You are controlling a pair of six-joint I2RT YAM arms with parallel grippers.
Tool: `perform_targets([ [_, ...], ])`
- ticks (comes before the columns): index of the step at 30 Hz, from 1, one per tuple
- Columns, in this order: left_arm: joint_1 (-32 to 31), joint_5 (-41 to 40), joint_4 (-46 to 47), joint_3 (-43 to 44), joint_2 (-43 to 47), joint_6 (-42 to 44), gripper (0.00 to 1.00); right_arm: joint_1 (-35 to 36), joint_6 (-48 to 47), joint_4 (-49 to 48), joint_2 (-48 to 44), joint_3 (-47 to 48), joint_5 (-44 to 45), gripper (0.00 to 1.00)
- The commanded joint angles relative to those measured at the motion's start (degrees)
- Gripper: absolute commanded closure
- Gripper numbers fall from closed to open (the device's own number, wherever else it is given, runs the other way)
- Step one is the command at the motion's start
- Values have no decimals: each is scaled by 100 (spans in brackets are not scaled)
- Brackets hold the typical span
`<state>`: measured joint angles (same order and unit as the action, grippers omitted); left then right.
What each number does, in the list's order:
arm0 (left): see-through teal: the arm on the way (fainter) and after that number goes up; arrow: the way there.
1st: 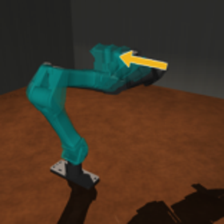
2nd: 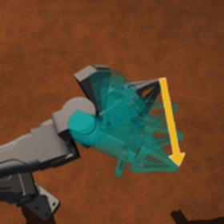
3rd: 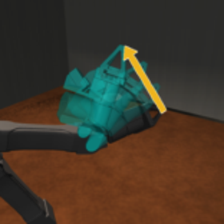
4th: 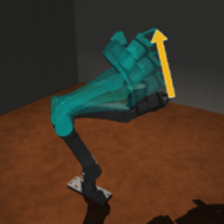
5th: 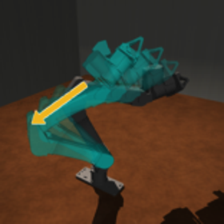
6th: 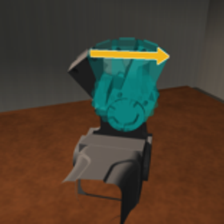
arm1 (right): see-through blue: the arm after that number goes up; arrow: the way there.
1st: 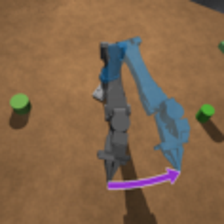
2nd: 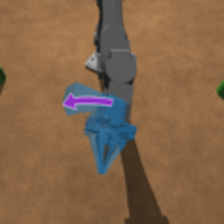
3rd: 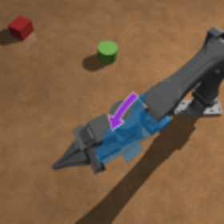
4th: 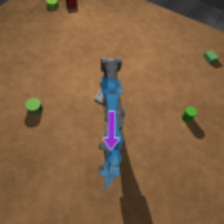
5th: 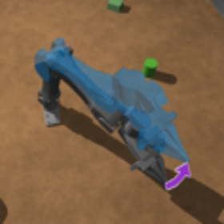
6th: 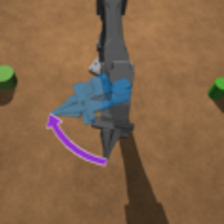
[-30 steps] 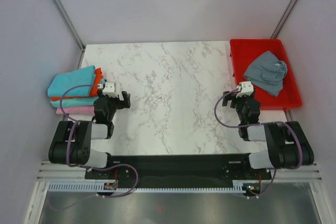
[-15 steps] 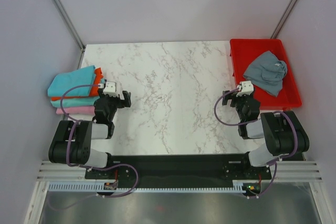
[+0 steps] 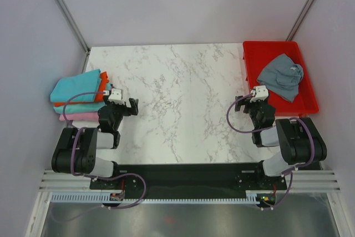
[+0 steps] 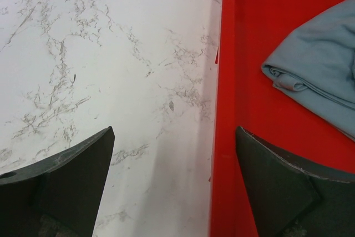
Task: Fold and stack the t-shirts
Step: Neatly place the folded tshirt to the corner
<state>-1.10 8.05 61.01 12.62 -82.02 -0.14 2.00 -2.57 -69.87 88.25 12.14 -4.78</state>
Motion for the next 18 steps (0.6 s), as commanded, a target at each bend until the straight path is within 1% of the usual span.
perform_targets([
  [1,40,660,1293,-461,72,391,1,-33,81,-256,17,-28,-278,2],
  [2,31,680,1369,-593,63,392,1,-24,81,-212,34,7,-313,2],
  [3,40,636,1265,-525,72,392,1,-42,81,-203,17,8,-322,2],
  [5,40,-231,617,-149,20,68,1,-42,72,-168,-53,-19,-305,2],
  [6,57,-356,457,-59,-7,-124,1,-50,64,-185,-45,-19,-313,2],
  [8,66,2,149,117,-7,-3,1,-42,64,-194,-53,-28,-322,2],
  [9,66,-6,269,48,-7,-3,1,-42,63,-203,-53,-19,-322,2],
  [11,67,30,131,91,1,5,1,-51,64,-203,-53,-28,-322,2],
  [18,75,12,209,65,19,-3,1,-51,81,-212,-53,-28,-340,2],
])
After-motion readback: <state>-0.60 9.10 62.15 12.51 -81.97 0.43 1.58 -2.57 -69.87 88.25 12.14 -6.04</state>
